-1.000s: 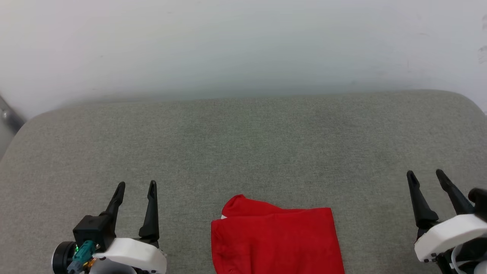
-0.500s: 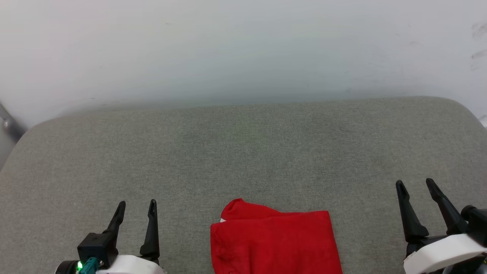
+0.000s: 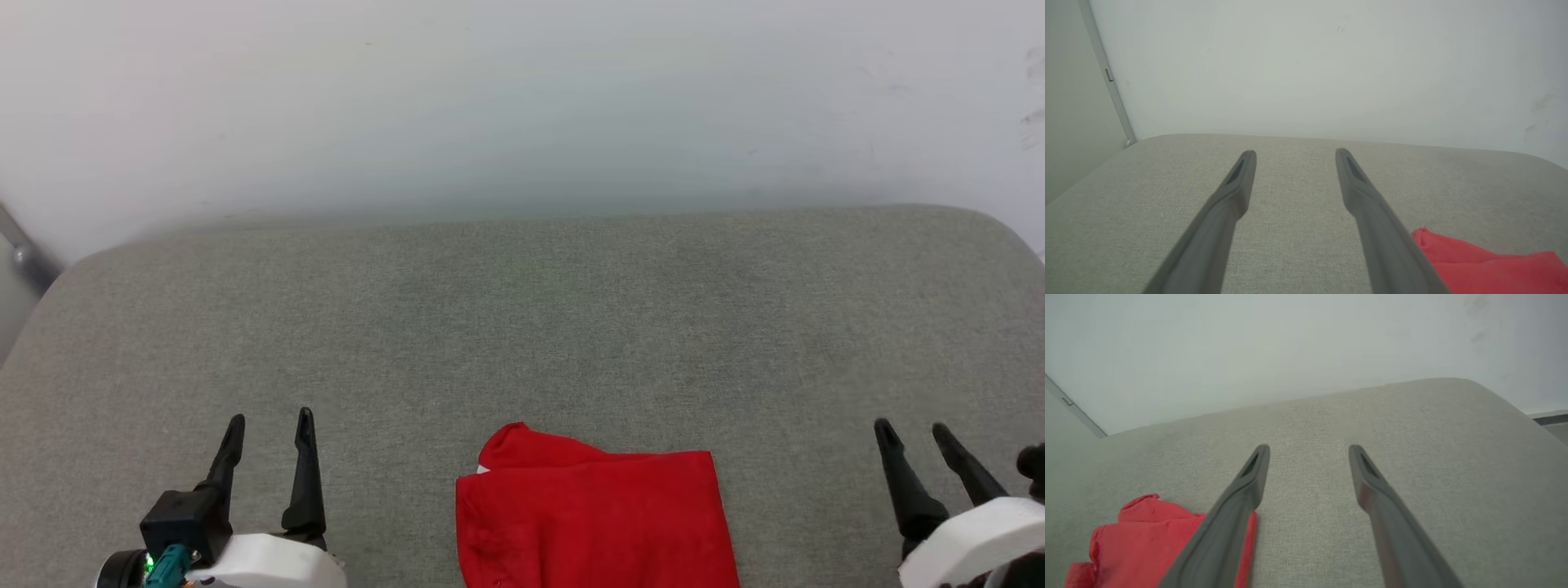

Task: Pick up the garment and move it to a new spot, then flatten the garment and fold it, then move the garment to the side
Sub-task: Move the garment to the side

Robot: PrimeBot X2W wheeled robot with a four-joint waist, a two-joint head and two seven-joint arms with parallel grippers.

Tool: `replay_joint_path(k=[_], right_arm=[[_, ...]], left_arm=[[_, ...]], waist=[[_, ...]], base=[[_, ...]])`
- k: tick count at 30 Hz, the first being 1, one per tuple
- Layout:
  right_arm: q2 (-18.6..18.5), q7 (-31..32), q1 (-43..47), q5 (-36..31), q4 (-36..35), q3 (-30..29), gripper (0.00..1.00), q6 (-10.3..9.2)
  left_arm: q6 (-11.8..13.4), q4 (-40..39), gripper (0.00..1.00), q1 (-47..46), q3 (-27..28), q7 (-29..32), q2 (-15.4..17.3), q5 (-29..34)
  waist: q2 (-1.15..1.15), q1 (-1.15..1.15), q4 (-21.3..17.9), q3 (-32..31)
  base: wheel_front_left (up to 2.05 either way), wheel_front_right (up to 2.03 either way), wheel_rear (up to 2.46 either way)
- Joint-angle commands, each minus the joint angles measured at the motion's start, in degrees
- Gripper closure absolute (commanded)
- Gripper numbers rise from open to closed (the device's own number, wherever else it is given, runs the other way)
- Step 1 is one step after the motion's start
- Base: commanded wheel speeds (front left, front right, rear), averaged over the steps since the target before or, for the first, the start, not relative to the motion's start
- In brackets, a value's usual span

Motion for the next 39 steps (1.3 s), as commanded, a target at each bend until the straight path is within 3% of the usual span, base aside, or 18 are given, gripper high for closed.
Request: replay_joint_path(k=[1, 8, 11, 15, 23, 31, 32, 33, 34, 39], right_arm=[[-1.24, 4.00, 0.10, 2.63, 2.00, -2.01, 0.00, -0.03], [-5.48, 23.89, -2.55, 10.57, 11.24, -9.91, 0.00, -0.02], [-4.98, 34.50, -3.81, 14.47, 14.24, -12.08, 0.00, -0.02], [0.17, 47.62, -6.44, 20.28, 16.79, -16.11, 0.00, -0.03], [4.42, 57.79, -11.47, 27.82, 21.31, -18.90, 0.00, -0.03], [4.97, 56.33, -13.71, 39.57, 29.29, -8.57, 0.00, -0.06], [4.97, 55.75, -13.60, 39.92, 29.16, -7.44, 0.51, -0.06], [4.97, 54.98, -13.55, 40.19, 28.62, -6.42, 0.84, -0.06], [4.92, 54.32, -13.54, 40.24, 27.98, -5.61, 1.00, -0.06], [2.97, 50.70, -13.31, 34.66, 21.96, -1.74, 1.00, -0.02]], left_arm=[[0.24, -0.74, 0.00, 0.28, 0.71, -0.30, -0.62, 0.82], [-0.67, -2.86, 0.00, -0.01, 3.47, -0.26, -3.02, 2.97], [-1.57, -3.44, 0.00, -1.04, 4.68, -0.26, -3.84, 4.22], [-3.06, -3.47, 0.00, -2.19, 5.93, -0.26, -5.50, 5.57], [-6.24, -2.29, 0.00, -5.01, 7.45, -0.27, -8.58, 7.53], [-9.09, 0.37, 0.00, -6.73, 8.97, -0.27, -10.51, 9.57], [-9.29, 0.64, 0.00, -6.70, 9.21, -0.27, -10.74, 9.69], [-9.46, 0.91, 0.00, -6.49, 9.44, -0.27, -10.89, 9.97], [-9.65, 1.11, 0.00, -6.21, 9.73, -0.27, -11.02, 10.24], [-9.78, 2.75, 0.00, -4.36, 10.31, -0.27, -11.04, 11.52]], waist=[[0.00, 0.00, 0.37, 0.28], [0.00, 0.00, 3.30, 2.42], [0.00, 0.00, 4.99, 4.37], [0.00, 0.00, 7.08, 6.75], [0.00, 0.00, 10.19, 10.74], [0.00, 0.00, 11.52, 12.06], [0.00, 0.00, 11.49, 11.88], [0.00, 0.00, 11.37, 11.63], [0.00, 0.00, 11.13, 11.30], [0.00, 0.00, 9.16, 8.64]], base=[[0.00, 0.00, 0.00], [0.00, 0.00, 0.00], [0.00, 0.00, 0.00], [0.00, 0.00, 0.00], [0.00, 0.00, 0.00], [0.00, 0.00, 0.00], [0.00, 0.00, 0.00], [0.00, 0.00, 0.00], [0.00, 0.00, 0.00], [0.00, 0.00, 0.00]])
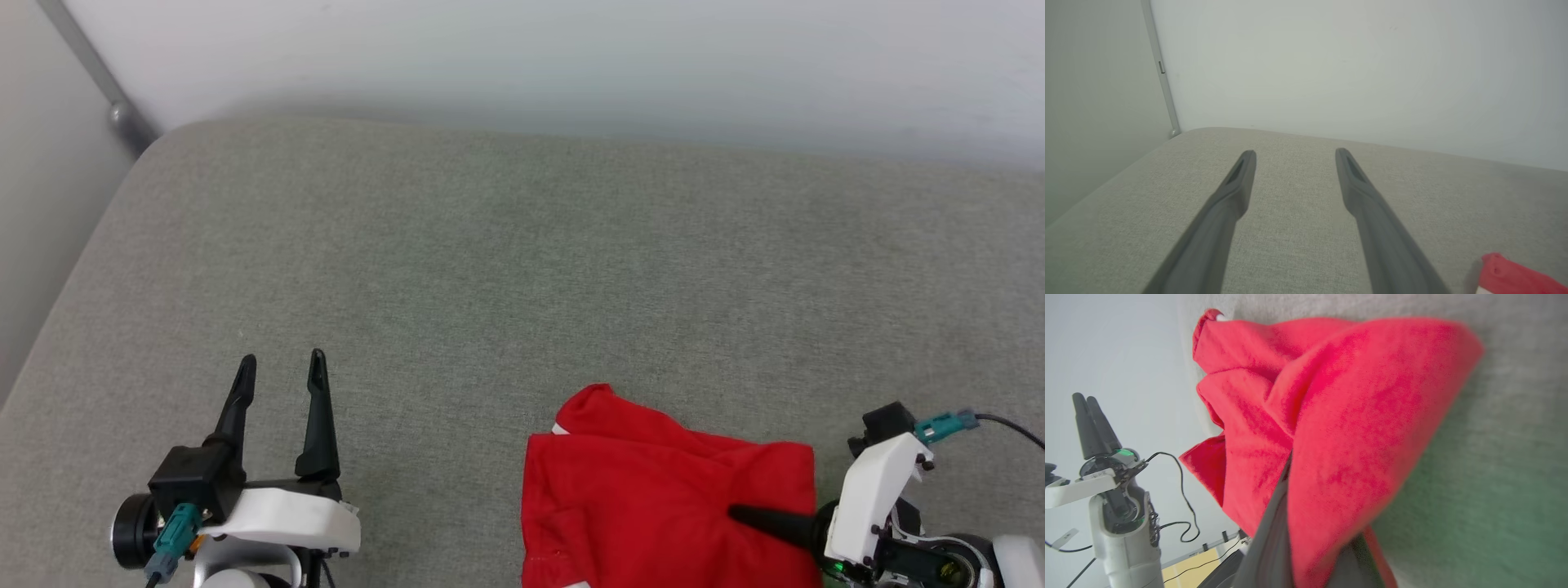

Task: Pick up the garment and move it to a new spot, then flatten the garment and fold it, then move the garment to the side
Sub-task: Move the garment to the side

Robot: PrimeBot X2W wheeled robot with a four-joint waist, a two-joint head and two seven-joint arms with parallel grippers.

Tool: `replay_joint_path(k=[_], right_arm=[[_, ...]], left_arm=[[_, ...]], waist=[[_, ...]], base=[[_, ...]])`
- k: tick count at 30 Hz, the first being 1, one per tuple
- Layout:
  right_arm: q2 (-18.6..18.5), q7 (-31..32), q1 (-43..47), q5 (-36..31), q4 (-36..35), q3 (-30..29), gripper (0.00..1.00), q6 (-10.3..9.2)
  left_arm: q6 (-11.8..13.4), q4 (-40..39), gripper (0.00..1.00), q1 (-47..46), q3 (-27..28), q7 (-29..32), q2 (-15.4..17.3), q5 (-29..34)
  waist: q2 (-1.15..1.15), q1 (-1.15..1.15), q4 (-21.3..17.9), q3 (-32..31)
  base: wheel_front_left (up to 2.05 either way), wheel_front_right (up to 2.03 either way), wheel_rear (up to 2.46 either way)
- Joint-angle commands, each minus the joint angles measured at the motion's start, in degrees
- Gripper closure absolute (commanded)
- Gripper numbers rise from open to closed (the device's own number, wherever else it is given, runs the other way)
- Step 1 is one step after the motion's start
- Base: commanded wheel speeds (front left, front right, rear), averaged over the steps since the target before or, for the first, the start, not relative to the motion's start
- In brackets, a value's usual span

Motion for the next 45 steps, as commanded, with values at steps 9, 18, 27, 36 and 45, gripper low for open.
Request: replay_joint_path(k=[9, 18, 27, 36, 45], right_arm=[[-9.05, -7.61, -0.82, -19.21, -5.10, 8.75, 1.00, -0.03], [-15.09, -12.09, -8.71, -31.16, -2.35, 10.32, 1.00, -0.03], [-20.64, -20.44, -21.38, -38.80, 2.41, 4.53, 1.00, -0.04], [-21.91, -31.26, -31.13, -45.20, 8.67, -6.39, 1.00, -0.04], [-18.14, -46.11, -35.04, -52.56, 15.92, -12.07, 0.00, -0.04]], left_arm=[[0.13, 0.26, 0.00, 2.03, 0.89, -0.12, 0.17, 1.08], [-0.61, -2.52, 0.00, -0.32, 1.11, -0.12, 0.24, 1.34], [-2.85, -7.76, 0.00, -11.06, -0.35, 2.49, 4.03, 4.40], [-4.94, -12.84, 0.00, -21.61, -2.07, 6.30, 6.84, 6.92], [-5.66, -14.63, 0.00, -24.45, -2.90, 7.74, 8.31, 7.87]], waist=[[0.00, 0.00, -8.66, -3.87], [0.00, 0.00, -20.08, 0.98], [0.00, 0.00, -26.48, 16.17], [0.00, 0.00, -27.01, 28.75], [0.00, 0.00, -26.57, 33.11]], base=[[0.00, 0.00, 0.00], [0.00, 0.00, 0.00], [0.00, 0.00, 0.00], [0.00, 0.00, 0.00], [0.00, 0.00, 0.00]])
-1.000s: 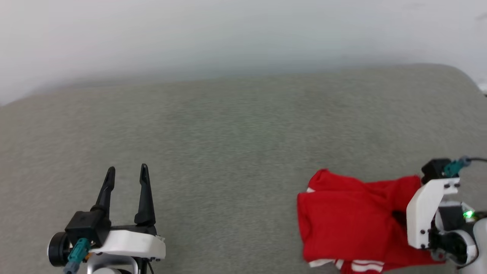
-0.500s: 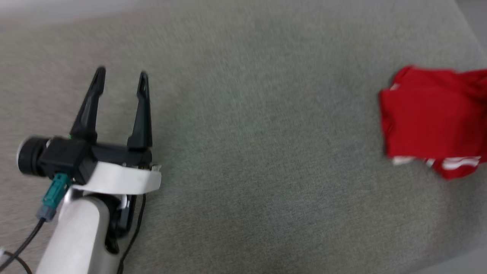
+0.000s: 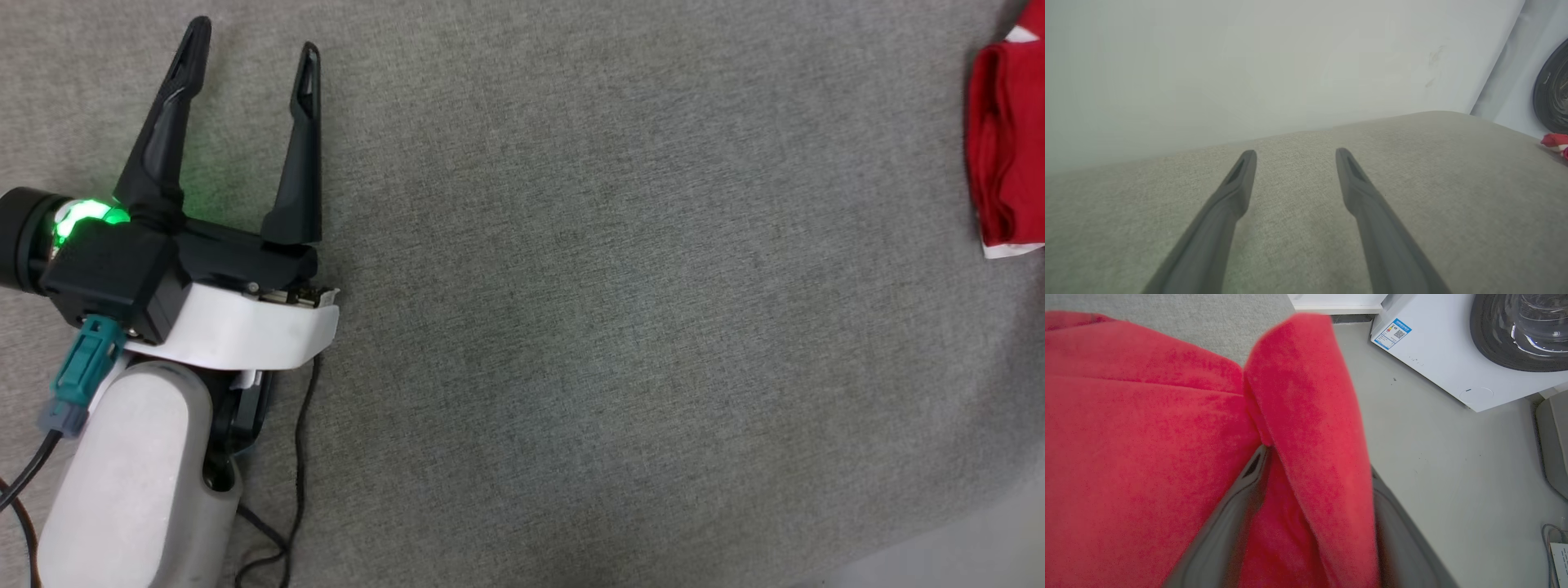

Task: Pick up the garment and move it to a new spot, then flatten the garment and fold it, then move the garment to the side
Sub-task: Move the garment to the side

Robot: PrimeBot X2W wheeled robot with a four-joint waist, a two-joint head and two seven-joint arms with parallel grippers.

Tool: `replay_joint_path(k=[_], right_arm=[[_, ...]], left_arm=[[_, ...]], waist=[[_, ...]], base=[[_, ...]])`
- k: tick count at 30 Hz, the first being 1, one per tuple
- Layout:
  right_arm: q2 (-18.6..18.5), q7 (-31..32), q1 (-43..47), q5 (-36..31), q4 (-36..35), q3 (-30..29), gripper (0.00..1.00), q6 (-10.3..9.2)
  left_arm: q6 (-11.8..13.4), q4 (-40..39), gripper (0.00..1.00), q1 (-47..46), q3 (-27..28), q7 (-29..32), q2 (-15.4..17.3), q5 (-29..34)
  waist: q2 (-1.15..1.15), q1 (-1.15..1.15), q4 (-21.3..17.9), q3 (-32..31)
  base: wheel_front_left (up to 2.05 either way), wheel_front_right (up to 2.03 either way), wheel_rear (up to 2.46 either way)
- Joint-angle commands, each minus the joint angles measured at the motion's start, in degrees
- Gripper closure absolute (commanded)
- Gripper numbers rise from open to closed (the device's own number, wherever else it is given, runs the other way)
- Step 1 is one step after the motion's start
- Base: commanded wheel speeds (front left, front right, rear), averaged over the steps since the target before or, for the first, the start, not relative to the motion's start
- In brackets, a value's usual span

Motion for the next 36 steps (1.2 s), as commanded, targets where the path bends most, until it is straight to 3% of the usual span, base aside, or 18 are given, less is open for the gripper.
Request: replay_joint_path(k=[1, 8, 19, 27, 36], right_arm=[[0.71, -2.57, -1.06, -1.77, 1.51, -1.54, 0.00, -0.07], [1.39, -11.01, 1.49, -7.68, 3.98, -6.10, 0.00, -0.07], [2.48, -17.64, 14.43, -3.79, 0.52, 1.03, 0.00, -0.07], [7.02, -17.06, 27.04, 2.03, -8.02, 8.43, 0.00, -0.07], [13.68, -18.69, 38.26, 5.02, -23.27, 15.46, 0.00, -0.07]], left_arm=[[-0.09, 0.00, 0.00, -0.35, -0.07, -0.19, 0.30, 0.13], [0.12, 2.95, 0.00, 3.23, -0.14, -2.05, 0.09, -1.10], [2.05, 8.47, 0.00, 13.01, 0.39, -5.17, -2.24, -4.13], [4.97, 11.14, 0.00, 20.98, 1.85, -6.17, -4.57, -6.77], [6.65, 14.16, 0.00, 27.19, 3.05, -6.69, -4.94, -8.36]], waist=[[0.00, -0.02, -0.09, 0.51], [0.00, -0.02, 0.28, -5.55], [0.00, -0.02, 2.63, -19.80], [0.00, -0.02, 5.67, -28.57], [0.00, -0.02, 12.79, -35.88]], base=[[0.00, 0.00, 0.00], [0.00, 0.00, 0.00], [0.00, 0.00, 0.00], [0.00, 0.00, 0.00], [0.00, 0.00, 0.00]])
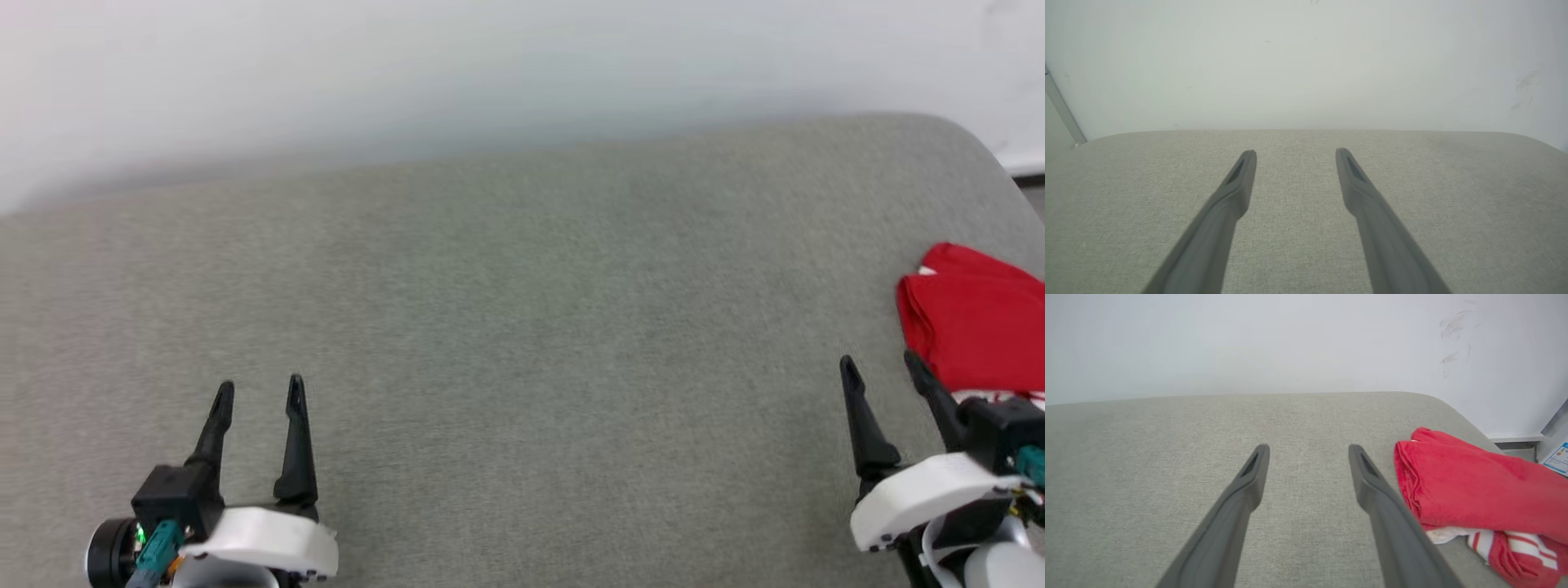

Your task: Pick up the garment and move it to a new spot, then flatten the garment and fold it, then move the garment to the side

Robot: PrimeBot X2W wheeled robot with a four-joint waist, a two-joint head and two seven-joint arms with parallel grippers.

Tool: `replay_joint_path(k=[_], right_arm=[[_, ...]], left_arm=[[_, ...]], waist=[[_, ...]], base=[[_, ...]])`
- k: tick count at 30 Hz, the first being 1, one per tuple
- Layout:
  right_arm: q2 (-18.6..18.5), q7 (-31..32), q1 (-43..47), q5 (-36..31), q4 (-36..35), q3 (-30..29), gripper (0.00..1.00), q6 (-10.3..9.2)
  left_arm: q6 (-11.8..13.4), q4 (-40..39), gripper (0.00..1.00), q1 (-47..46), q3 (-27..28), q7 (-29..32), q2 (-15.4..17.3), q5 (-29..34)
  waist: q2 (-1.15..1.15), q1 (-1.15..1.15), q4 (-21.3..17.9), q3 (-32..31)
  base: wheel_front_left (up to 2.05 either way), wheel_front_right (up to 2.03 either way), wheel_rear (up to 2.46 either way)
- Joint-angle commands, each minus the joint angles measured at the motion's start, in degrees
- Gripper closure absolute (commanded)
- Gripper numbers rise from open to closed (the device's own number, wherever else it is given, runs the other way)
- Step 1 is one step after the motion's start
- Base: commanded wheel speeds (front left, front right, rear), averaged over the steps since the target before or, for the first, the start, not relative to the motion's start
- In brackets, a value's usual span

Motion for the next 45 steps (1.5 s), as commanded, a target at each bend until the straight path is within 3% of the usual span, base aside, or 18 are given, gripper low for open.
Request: replay_joint_path(k=[1, 15, 36, 37, 45], right_arm=[[0.57, -0.18, 1.80, 0.06, -1.82, 0.36, 0.00, -0.07], [4.16, 4.39, 13.16, -0.87, -18.66, 1.30, 0.00, -0.06], [4.78, 5.03, 13.07, -0.25, -19.58, 1.02, 0.00, -0.06], [4.55, 5.39, 13.09, -0.35, -19.36, 1.11, 1.00, -0.01], [4.36, 5.50, 12.04, 8.46, -16.98, 1.23, 1.00, -0.01]], left_arm=[[0.18, 0.24, 0.00, 1.31, 0.11, -0.21, 0.31, -0.09], [-0.26, 1.88, 0.00, 5.51, -1.62, 0.37, 1.08, -0.39], [-0.25, 3.19, 0.00, 4.09, -2.36, -0.10, 1.29, -0.82], [-0.43, 3.29, 1.00, 4.58, -2.42, 0.16, 0.93, -0.84], [-1.98, 4.28, 1.00, 3.88, -0.87, 2.01, -0.42, -8.04]], waist=[[0.00, 0.01, 2.75, -2.77], [0.00, 0.01, 5.58, -8.10], [0.00, 0.01, 6.75, -8.59], [0.00, 0.02, 6.73, -8.57], [0.00, 0.02, 6.74, -8.44]], base=[[0.00, 0.00, 0.00], [0.00, 0.00, 0.00], [0.00, 0.00, 0.00], [0.00, 0.00, 0.00], [0.00, 0.00, 0.00]])
